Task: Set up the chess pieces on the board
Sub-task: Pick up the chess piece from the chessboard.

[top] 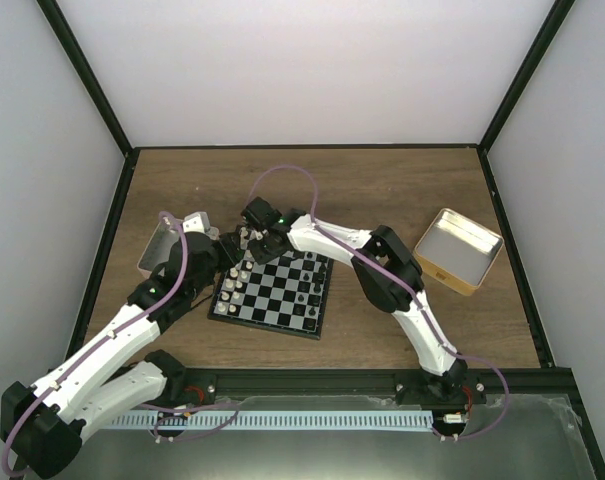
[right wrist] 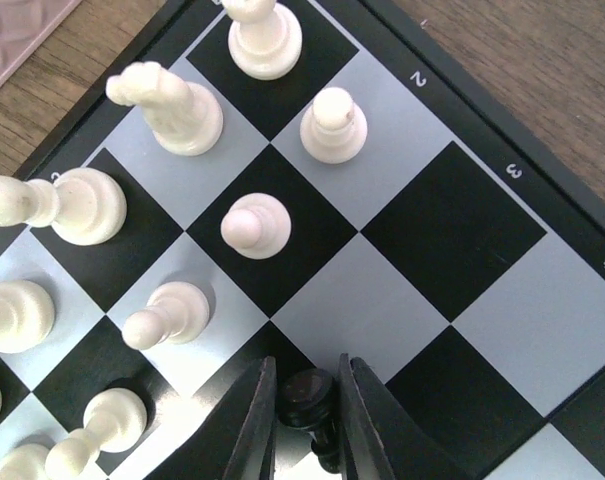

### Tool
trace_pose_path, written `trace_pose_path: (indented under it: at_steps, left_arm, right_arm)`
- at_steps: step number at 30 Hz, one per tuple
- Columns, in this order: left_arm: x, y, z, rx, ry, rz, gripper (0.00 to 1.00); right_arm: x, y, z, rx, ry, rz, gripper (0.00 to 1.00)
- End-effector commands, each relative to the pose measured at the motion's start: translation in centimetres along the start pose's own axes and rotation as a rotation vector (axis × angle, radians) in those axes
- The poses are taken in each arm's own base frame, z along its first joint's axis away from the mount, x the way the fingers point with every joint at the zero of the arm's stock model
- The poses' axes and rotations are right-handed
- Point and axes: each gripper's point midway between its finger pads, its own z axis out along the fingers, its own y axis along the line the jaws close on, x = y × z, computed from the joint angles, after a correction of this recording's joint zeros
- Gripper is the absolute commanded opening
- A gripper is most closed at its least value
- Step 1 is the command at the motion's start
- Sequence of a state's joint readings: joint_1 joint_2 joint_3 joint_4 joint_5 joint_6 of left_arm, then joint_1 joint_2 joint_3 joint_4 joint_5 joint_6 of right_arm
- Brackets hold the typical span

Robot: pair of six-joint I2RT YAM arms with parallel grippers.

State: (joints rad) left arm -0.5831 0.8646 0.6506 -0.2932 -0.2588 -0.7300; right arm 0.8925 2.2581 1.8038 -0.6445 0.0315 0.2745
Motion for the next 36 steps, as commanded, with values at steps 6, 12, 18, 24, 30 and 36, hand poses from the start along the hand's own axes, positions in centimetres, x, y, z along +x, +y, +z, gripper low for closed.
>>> trace_pose_path:
  at_steps: [6,12,18,24,30,36]
  left_arm:
    - [0.9,0.0,0.2,0.024,0.023,-0.010,0.61]
    - [1.8,-0.9,0.1,0.103,0.048,-0.010,0.61]
    - [3.7,-3.4,0.0,0.311,0.083,-0.015,0.62]
    - [4.3,-6.7,-0.9,0.546,0.089,-0.018,0.61]
    - [5.5,-8.1,-0.9,0.642,0.149,-0.028,0.59]
    - [6.7,-7.5,0.4,0.617,0.185,-0.090,0.48]
  right_arm:
    - [-2.2,1.0,-3.2,-0.100,-0.095,0.214,0.16]
    - [-2.5,-0.6,-7.4,-0.262,-0.166,0.504,0.16]
    - [-1.5,-1.5,-11.8,-0.443,-0.195,0.760,0.16]
    - [-0.5,0.3,-15.3,-0.667,-0.156,0.953,0.16]
    - [-0.1,1.5,-16.9,-0.818,-0.110,1.054,0.16]
    - [0.3,1.7,-16.7,-0.843,-0.089,1.078,0.15]
